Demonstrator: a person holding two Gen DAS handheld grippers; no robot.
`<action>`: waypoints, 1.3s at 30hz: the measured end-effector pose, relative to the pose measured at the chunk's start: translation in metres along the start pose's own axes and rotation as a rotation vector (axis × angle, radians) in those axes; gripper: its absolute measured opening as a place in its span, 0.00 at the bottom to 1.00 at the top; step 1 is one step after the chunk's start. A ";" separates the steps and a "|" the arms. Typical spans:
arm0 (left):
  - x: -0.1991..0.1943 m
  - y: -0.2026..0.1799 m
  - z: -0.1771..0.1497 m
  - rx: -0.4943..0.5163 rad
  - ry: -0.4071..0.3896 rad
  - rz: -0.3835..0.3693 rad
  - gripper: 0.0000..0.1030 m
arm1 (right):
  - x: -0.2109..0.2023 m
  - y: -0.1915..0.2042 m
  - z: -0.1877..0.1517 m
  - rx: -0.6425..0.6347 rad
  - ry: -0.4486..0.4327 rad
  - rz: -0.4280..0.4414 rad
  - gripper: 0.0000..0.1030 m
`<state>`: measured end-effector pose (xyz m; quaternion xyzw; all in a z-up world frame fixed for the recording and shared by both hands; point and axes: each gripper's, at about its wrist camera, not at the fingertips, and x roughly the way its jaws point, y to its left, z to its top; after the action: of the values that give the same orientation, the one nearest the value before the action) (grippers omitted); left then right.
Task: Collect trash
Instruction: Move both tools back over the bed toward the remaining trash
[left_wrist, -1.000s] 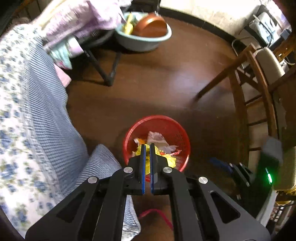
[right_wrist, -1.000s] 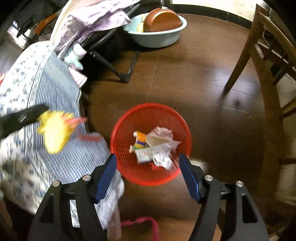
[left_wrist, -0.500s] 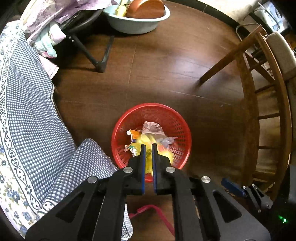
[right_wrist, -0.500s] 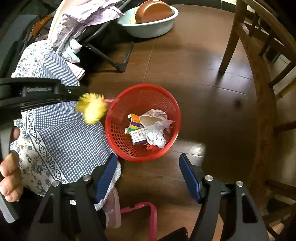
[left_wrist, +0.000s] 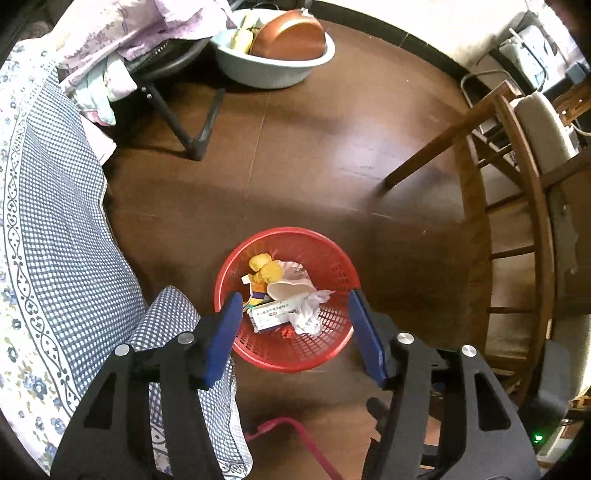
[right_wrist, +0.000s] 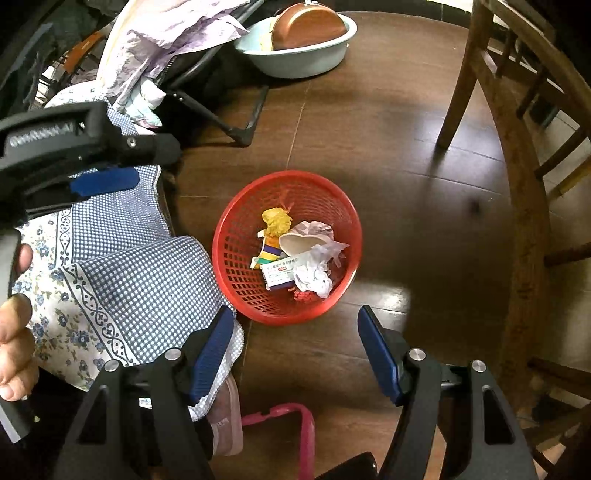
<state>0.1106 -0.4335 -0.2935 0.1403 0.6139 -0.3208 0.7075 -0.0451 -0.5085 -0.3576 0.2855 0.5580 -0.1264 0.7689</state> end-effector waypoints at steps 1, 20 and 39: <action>-0.003 -0.001 -0.001 0.002 -0.005 -0.002 0.58 | -0.001 0.002 0.001 -0.005 -0.002 0.000 0.67; -0.214 0.072 -0.043 -0.043 -0.436 0.068 0.93 | -0.076 0.084 0.011 -0.210 -0.182 -0.043 0.89; -0.357 0.377 -0.140 -0.571 -0.702 0.693 0.93 | -0.132 0.361 0.007 -0.606 -0.346 0.176 0.93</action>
<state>0.2226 0.0344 -0.0538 0.0215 0.3227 0.0813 0.9428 0.1000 -0.2386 -0.1261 0.0658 0.4051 0.0652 0.9096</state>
